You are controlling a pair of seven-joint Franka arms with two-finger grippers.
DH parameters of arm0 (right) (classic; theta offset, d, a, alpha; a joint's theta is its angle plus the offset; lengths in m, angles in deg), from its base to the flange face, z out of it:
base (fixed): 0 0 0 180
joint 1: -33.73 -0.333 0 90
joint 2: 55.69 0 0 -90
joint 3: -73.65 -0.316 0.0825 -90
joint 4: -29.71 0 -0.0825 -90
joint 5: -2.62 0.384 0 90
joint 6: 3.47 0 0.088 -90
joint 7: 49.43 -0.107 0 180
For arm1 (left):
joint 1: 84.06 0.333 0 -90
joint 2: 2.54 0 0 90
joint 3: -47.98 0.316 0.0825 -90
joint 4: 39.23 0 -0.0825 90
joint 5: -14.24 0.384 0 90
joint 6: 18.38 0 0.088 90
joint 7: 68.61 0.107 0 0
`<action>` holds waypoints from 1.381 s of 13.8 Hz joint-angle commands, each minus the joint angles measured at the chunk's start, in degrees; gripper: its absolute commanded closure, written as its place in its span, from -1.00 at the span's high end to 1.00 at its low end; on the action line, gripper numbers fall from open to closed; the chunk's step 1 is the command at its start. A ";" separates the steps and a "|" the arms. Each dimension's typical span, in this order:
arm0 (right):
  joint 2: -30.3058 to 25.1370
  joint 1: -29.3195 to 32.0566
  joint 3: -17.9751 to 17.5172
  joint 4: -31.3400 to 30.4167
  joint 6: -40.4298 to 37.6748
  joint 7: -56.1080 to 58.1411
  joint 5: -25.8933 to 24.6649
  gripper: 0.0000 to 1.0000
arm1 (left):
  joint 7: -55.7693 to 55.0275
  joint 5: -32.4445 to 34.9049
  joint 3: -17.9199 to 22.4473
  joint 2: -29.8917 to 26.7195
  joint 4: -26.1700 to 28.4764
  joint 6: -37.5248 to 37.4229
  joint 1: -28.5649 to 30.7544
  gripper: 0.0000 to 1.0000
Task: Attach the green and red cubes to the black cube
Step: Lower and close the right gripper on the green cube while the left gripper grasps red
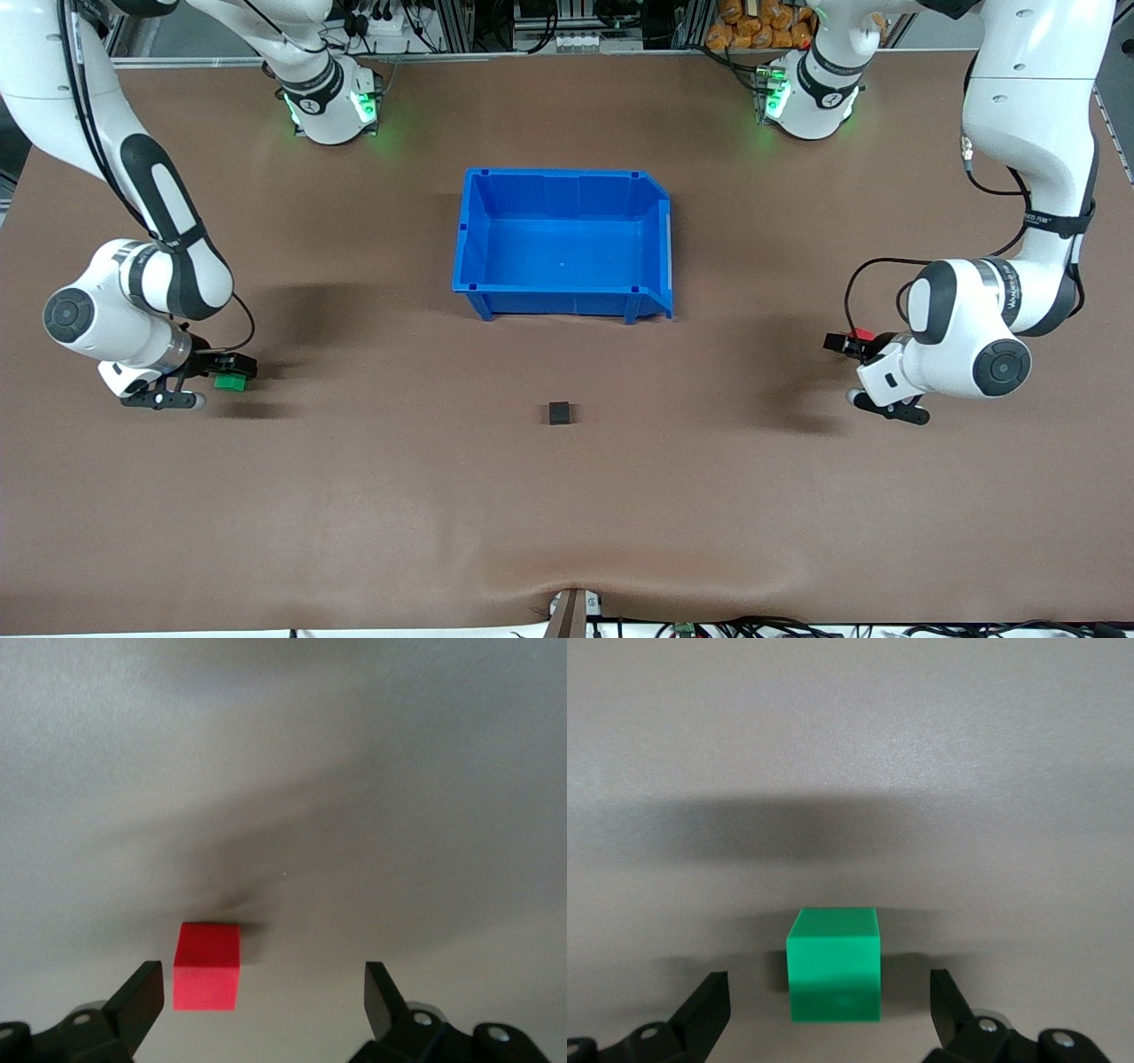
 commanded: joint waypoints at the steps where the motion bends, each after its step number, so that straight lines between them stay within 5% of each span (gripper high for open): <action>1: 1.05 -0.13 -0.17 1.12 0.10 -0.72 0.11 1.00 | 5.56 0.10 -0.28 -1.01 1.60 0.76 1.37 0.96; 3: 1.31 -0.13 -0.17 1.12 0.54 -0.72 0.02 1.00 | 7.08 0.18 -0.28 0.13 1.42 1.54 2.08 0.95; 6: 1.40 -0.13 -0.17 1.47 0.45 -0.72 0.11 0.20 | 9.36 0.18 -0.19 0.84 1.77 4.01 2.34 0.90; 8: 1.40 -0.13 -0.17 1.65 0.45 -0.80 0.11 -0.40 | 9.72 0.18 -0.28 1.01 1.86 4.01 2.78 0.64; 9: 1.40 -0.13 -0.17 1.82 0.45 -0.80 0.11 -0.54 | 9.72 0.18 -0.19 1.45 1.86 4.01 2.78 0.51; 15: 1.40 -0.13 -0.17 1.91 0.37 -0.72 0.11 -0.65 | 9.81 0.18 -0.19 2.33 2.30 4.62 3.22 0.09; 17: 1.40 -0.13 -0.17 2.00 0.37 -0.72 0.03 -0.65 | 10.07 0.18 -0.28 2.33 2.39 4.62 3.39 -0.73; 19: 1.31 -0.13 -0.17 2.00 0.28 -0.54 0.02 -0.65 | 10.07 0.10 -0.28 2.42 2.48 4.62 3.57 -0.82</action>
